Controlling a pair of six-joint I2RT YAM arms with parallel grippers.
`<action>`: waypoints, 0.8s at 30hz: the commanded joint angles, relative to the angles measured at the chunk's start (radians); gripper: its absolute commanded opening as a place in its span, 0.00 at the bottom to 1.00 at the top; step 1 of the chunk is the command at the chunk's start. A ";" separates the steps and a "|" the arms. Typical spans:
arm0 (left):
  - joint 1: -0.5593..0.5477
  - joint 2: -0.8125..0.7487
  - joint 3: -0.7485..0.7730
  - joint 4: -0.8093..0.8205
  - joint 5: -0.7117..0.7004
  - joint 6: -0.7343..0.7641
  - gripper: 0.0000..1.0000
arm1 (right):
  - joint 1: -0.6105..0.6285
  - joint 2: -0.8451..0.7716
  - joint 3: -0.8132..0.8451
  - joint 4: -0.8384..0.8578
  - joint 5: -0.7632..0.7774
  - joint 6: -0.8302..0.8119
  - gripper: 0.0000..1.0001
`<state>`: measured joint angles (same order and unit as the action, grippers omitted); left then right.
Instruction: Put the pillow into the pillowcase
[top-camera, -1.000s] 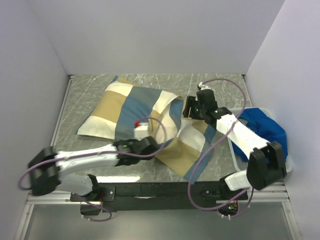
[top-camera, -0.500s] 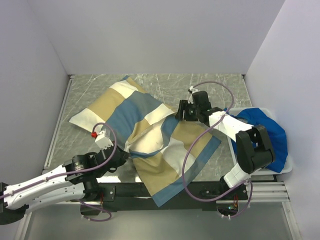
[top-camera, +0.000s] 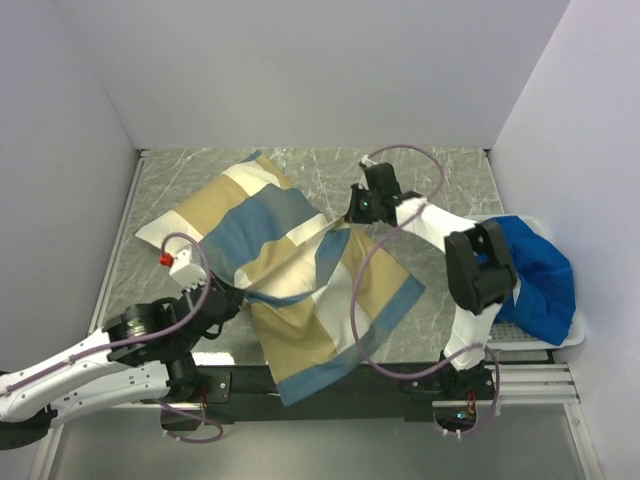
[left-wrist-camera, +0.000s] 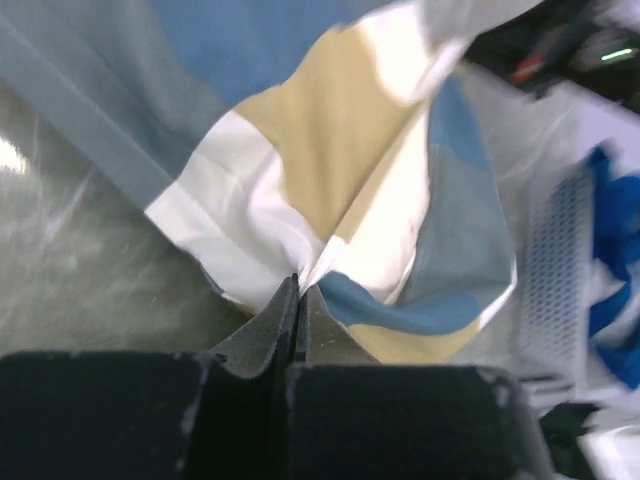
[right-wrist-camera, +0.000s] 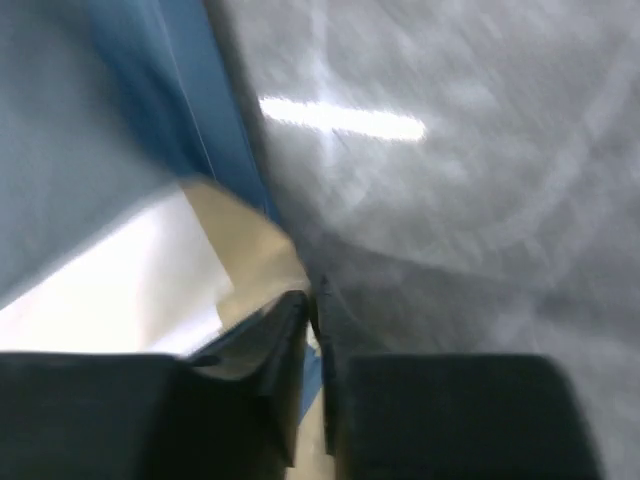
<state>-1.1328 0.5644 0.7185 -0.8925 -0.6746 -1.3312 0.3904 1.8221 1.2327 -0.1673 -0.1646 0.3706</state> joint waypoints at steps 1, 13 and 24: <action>0.007 0.009 0.214 -0.037 -0.215 0.116 0.01 | -0.008 0.074 0.317 -0.181 0.163 0.001 0.00; 0.007 -0.096 0.196 -0.197 -0.113 0.003 0.01 | -0.182 -0.017 0.413 -0.365 0.285 0.048 0.11; 0.014 0.000 -0.008 0.099 0.066 0.044 0.03 | -0.185 -0.121 0.030 -0.138 0.041 0.050 0.78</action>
<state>-1.1290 0.5819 0.6483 -0.8806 -0.6022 -1.3228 0.2081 1.8236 1.3064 -0.4576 -0.0780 0.4316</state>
